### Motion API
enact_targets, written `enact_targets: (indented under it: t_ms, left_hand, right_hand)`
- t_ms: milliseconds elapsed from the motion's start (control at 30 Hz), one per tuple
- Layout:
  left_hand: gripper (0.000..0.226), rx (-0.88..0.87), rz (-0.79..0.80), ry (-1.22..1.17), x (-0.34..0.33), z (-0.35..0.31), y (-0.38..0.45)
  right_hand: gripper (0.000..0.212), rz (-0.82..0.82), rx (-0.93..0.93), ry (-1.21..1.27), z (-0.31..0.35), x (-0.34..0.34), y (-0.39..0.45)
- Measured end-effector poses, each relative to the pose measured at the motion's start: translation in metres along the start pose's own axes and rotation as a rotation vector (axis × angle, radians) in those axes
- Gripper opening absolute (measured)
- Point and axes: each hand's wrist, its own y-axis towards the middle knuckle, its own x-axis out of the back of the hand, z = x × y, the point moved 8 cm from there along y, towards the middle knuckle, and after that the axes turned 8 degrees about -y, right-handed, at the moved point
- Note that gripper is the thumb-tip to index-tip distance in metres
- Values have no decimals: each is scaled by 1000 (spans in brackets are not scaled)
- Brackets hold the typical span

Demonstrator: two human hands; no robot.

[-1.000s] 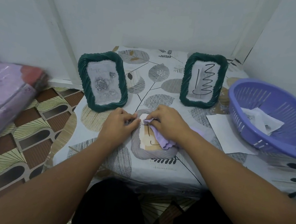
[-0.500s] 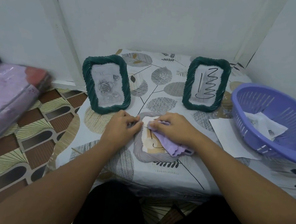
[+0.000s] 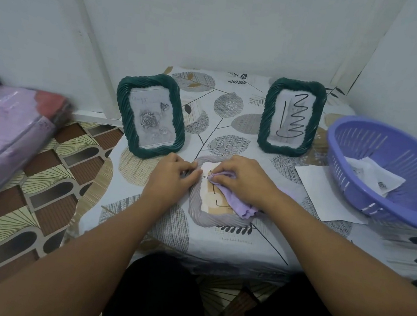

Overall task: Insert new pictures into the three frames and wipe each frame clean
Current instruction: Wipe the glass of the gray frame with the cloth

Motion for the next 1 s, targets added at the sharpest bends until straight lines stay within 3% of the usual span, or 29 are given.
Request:
enact_targets:
  t_ms: [200,500,700,1000]
  left_hand:
    - [26,-3,6,6,0,-1,0]
    - [27,0,-2,7,1,-1,0]
    - [27,0,1,15,1,-1,0]
    - [27,6,2,-2,1,-1,-1]
  right_hand:
    - [28,95,52,-41,1,0,1]
    - [20,43,74,-48,6,1,-4]
    - [18,19,-13,58,1,3,2]
    - [20,-29,-40,28,-1,4,4]
